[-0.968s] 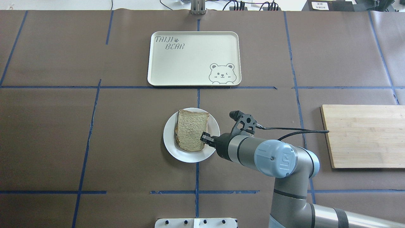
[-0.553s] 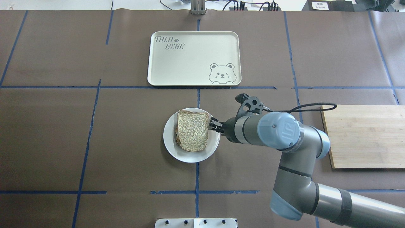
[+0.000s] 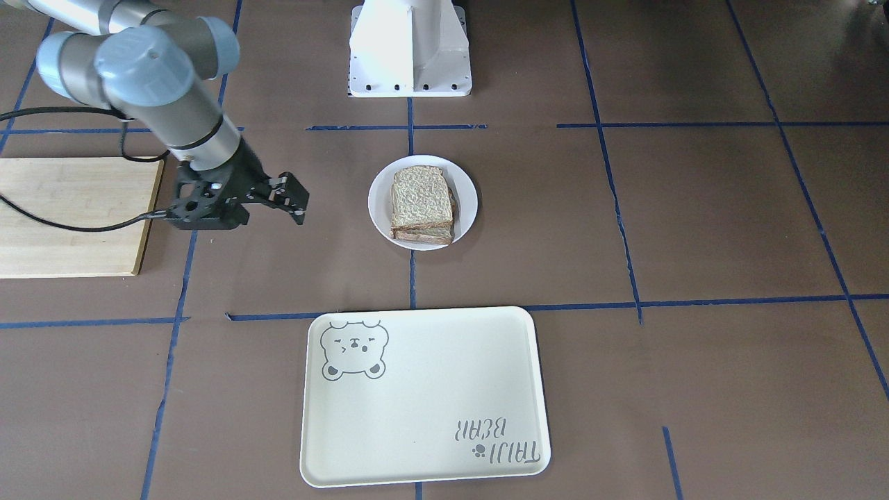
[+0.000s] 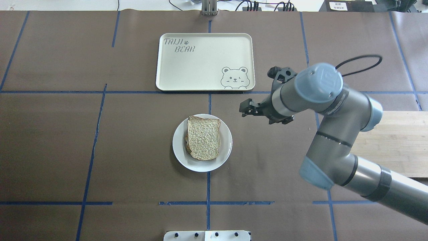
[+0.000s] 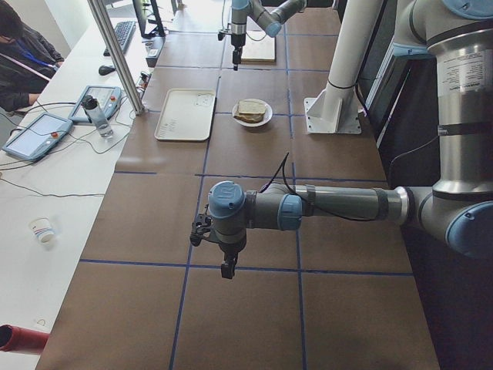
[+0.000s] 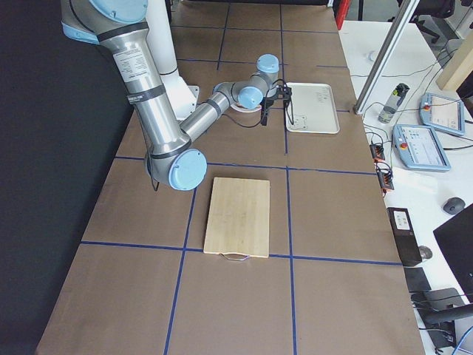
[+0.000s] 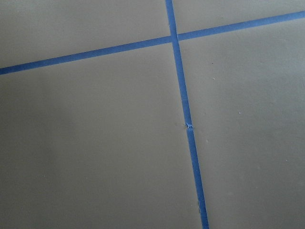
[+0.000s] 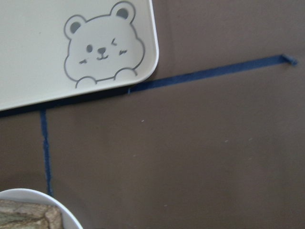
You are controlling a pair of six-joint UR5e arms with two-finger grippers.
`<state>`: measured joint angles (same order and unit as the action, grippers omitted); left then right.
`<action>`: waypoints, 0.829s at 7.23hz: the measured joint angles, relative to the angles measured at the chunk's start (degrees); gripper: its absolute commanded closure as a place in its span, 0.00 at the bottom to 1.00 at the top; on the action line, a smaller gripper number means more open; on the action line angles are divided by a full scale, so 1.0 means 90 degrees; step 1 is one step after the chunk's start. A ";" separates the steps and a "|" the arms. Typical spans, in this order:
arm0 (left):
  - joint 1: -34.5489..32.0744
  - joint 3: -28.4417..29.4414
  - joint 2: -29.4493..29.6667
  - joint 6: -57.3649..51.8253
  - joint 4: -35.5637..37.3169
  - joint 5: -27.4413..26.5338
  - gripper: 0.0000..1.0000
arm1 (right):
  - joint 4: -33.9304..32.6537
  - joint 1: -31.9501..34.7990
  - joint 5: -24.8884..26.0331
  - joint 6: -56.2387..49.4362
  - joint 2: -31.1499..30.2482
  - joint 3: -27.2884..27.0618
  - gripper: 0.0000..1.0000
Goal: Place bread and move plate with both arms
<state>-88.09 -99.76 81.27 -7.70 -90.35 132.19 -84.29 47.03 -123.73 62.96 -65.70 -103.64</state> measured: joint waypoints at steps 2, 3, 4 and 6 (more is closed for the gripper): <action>0.0008 -0.0062 0.0050 -0.0003 0.0006 -0.0026 0.00 | -0.1074 0.1089 -0.0530 -0.2513 -0.0671 -0.0355 0.00; 0.0010 -0.0113 0.0071 -0.0001 0.0013 -0.0047 0.00 | -0.1365 0.1602 -0.0603 -0.3758 -0.1147 -0.0489 0.00; 0.0011 -0.0189 0.0080 0.0005 0.0019 -0.0057 0.00 | -0.1622 0.2086 -0.0633 -0.4946 -0.1548 -0.0546 0.00; 0.0018 -0.0320 0.0186 0.0044 -0.0084 -0.0031 0.00 | -0.1888 0.3017 -0.0637 -0.7245 -0.2387 -0.0543 0.00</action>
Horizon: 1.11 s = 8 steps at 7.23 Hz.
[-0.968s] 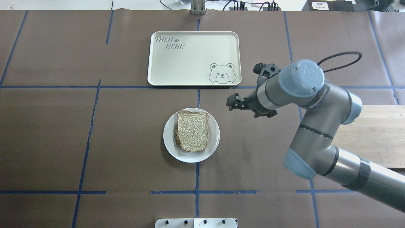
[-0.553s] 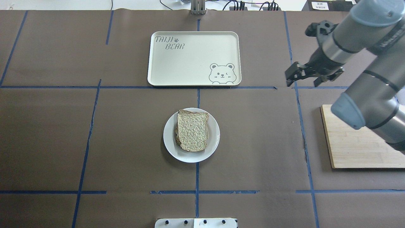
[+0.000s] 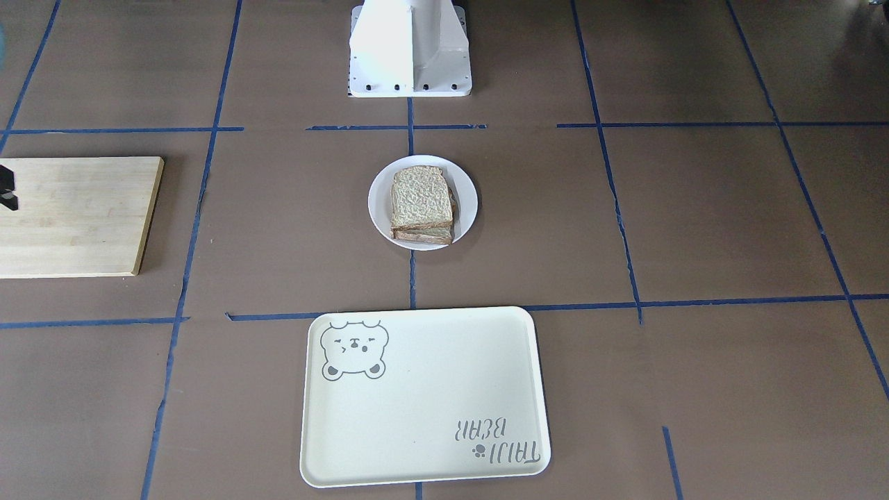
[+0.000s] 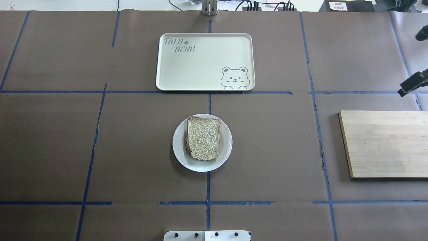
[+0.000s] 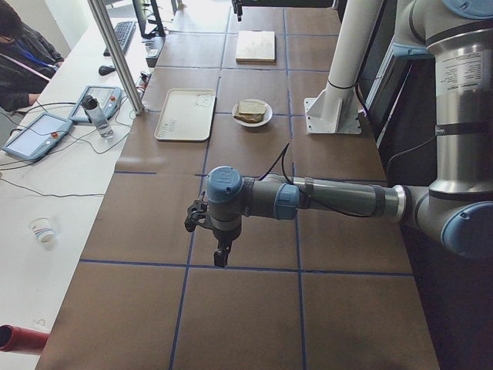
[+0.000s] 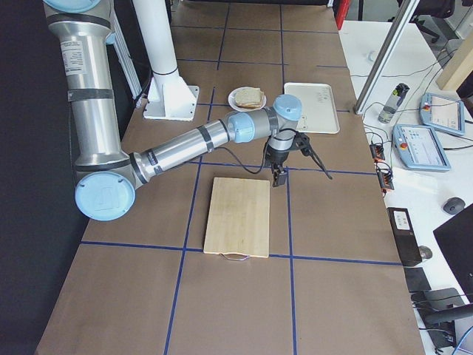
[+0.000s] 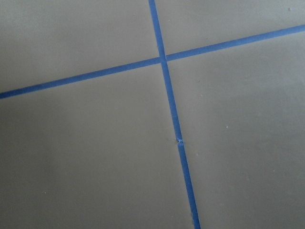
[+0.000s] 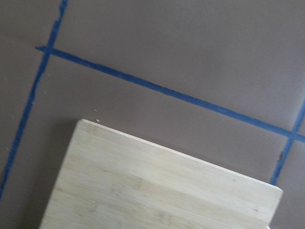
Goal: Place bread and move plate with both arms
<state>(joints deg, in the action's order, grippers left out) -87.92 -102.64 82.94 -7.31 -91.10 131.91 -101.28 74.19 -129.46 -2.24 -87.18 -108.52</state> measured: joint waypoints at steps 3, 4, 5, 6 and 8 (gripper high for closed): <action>0.0073 0.0057 0.0291 0.0080 -0.1105 0.0013 0.00 | 0.0002 0.0999 0.0043 -0.1998 -0.1178 0.0076 0.00; 0.0233 0.0042 0.0433 0.0457 -0.1311 0.0112 0.00 | 0.0038 0.1107 -0.0011 -0.2149 -0.1409 0.0117 0.00; 0.0443 0.0011 0.0540 0.1330 -0.1540 0.0385 0.00 | 0.0066 0.1205 -0.0166 -0.2205 -0.1564 0.0193 0.00; 0.0718 0.0030 0.0591 0.2060 -0.2023 0.0653 0.00 | 0.0087 0.1325 -0.0334 -0.2223 -0.1685 0.0264 0.00; 0.1592 0.0070 0.0607 0.3625 -0.3495 0.0816 0.00 | 0.0099 0.1493 -0.0497 -0.2231 -0.1814 0.0310 0.00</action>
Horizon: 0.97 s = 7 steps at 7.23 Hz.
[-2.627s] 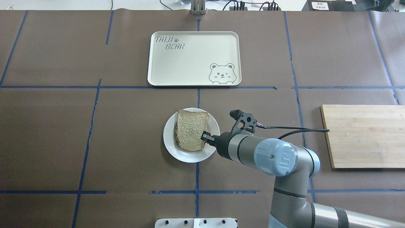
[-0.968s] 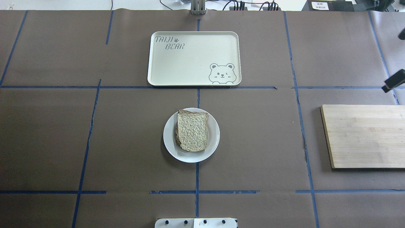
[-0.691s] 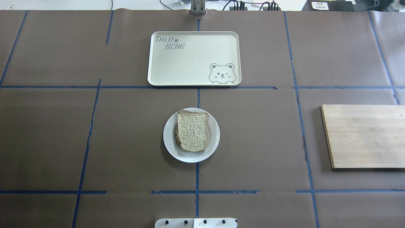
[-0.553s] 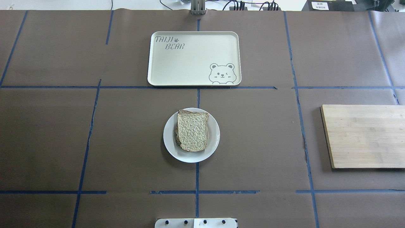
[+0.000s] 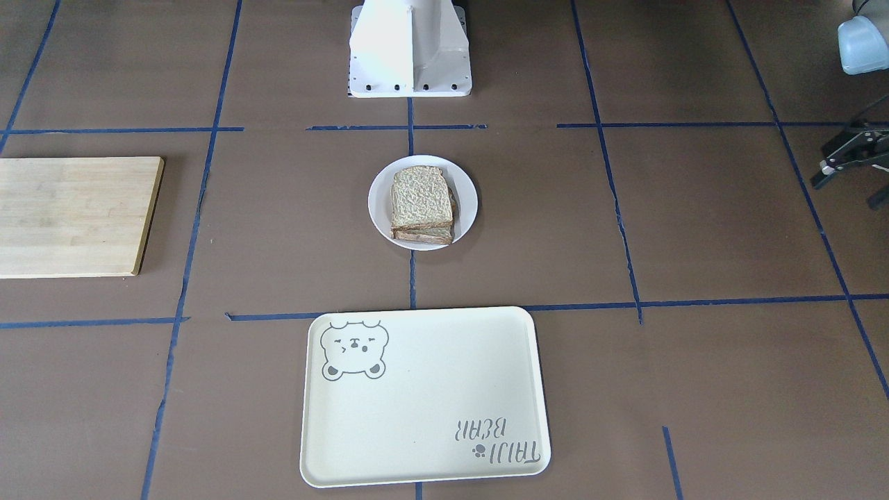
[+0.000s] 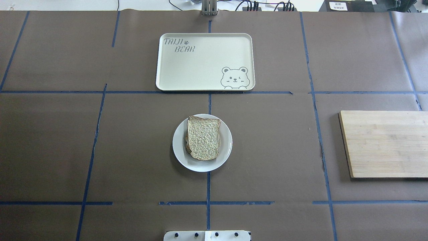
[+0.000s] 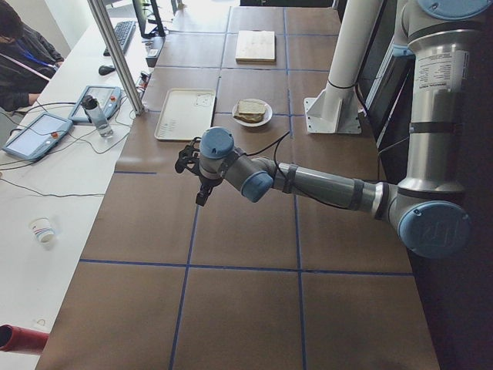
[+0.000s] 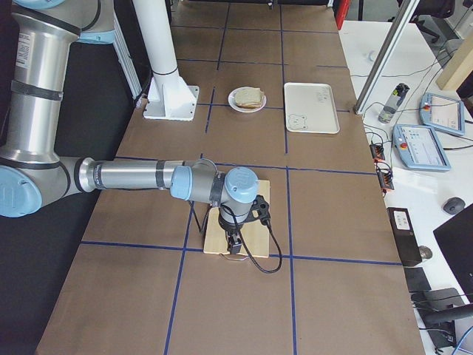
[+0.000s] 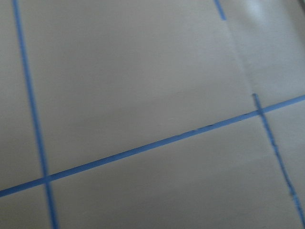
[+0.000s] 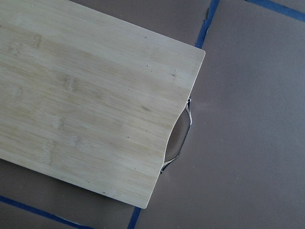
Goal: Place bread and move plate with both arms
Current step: 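Reach the left gripper toward the rim of the white plate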
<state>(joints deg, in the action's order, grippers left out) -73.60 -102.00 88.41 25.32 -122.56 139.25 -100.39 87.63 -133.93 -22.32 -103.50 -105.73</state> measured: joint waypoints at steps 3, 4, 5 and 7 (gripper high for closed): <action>0.1388 0.0039 0.0059 0.3489 -0.2348 -0.0164 0.00 | 0.0002 0.0036 -0.0089 -0.0001 -0.0022 0.0006 0.00; 0.1726 0.0104 0.0147 0.4359 -0.2980 -0.0333 0.00 | 0.0002 0.0038 -0.0109 -0.0001 -0.0023 0.0007 0.00; 0.2079 0.0243 0.0346 0.5261 -0.3586 -0.0613 0.00 | 0.0002 0.0038 -0.0124 -0.0001 -0.0023 0.0004 0.00; 0.3065 0.0582 0.0769 0.6701 -0.4676 -0.1813 0.00 | 0.0002 0.0039 -0.0136 -0.0001 -0.0023 0.0000 0.00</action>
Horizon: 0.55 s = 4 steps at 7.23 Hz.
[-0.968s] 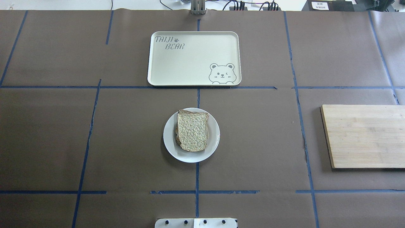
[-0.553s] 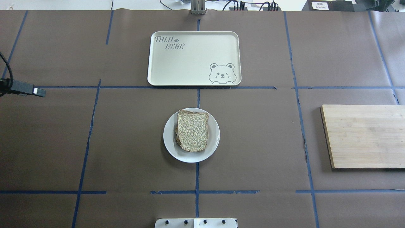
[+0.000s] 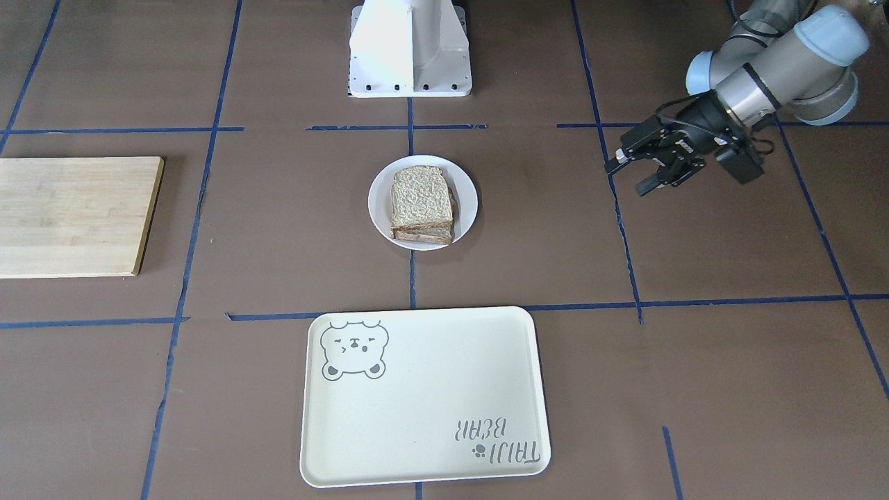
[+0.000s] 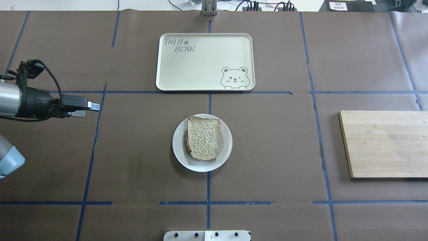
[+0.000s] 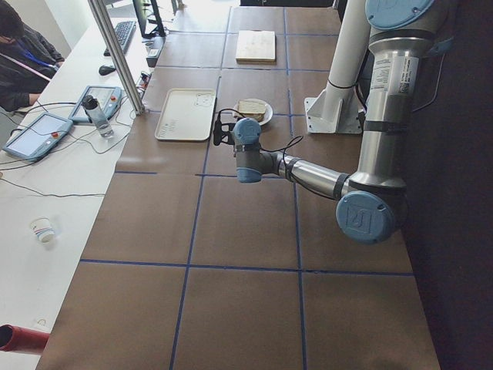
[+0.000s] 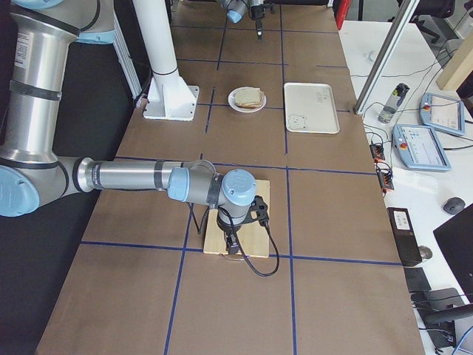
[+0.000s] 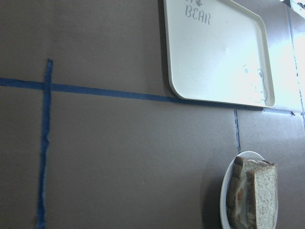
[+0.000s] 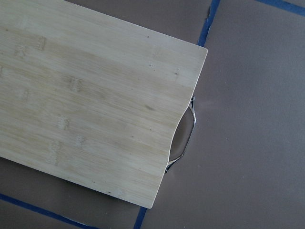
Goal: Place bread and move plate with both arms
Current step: 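Reach the left gripper toward the rim of the white plate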
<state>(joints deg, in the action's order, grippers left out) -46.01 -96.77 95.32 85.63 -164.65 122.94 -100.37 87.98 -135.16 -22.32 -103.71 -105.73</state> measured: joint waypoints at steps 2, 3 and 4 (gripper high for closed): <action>0.1047 0.0184 0.0340 0.1051 -0.0807 -0.1424 0.00 | 0.0000 0.0000 -0.0002 0.0002 0.0002 -0.0013 0.00; 0.1595 0.0310 0.0530 0.1329 -0.1116 -0.2120 0.00 | 0.0002 0.0000 0.0000 0.0004 0.0006 -0.0019 0.00; 0.2104 0.0515 0.0807 0.1480 -0.1262 -0.2667 0.00 | 0.0004 0.0000 0.0004 0.0002 0.0008 -0.0019 0.00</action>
<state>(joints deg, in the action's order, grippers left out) -27.07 -92.14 102.59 98.95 -176.01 98.93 -100.33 87.98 -135.12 -22.30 -103.63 -105.89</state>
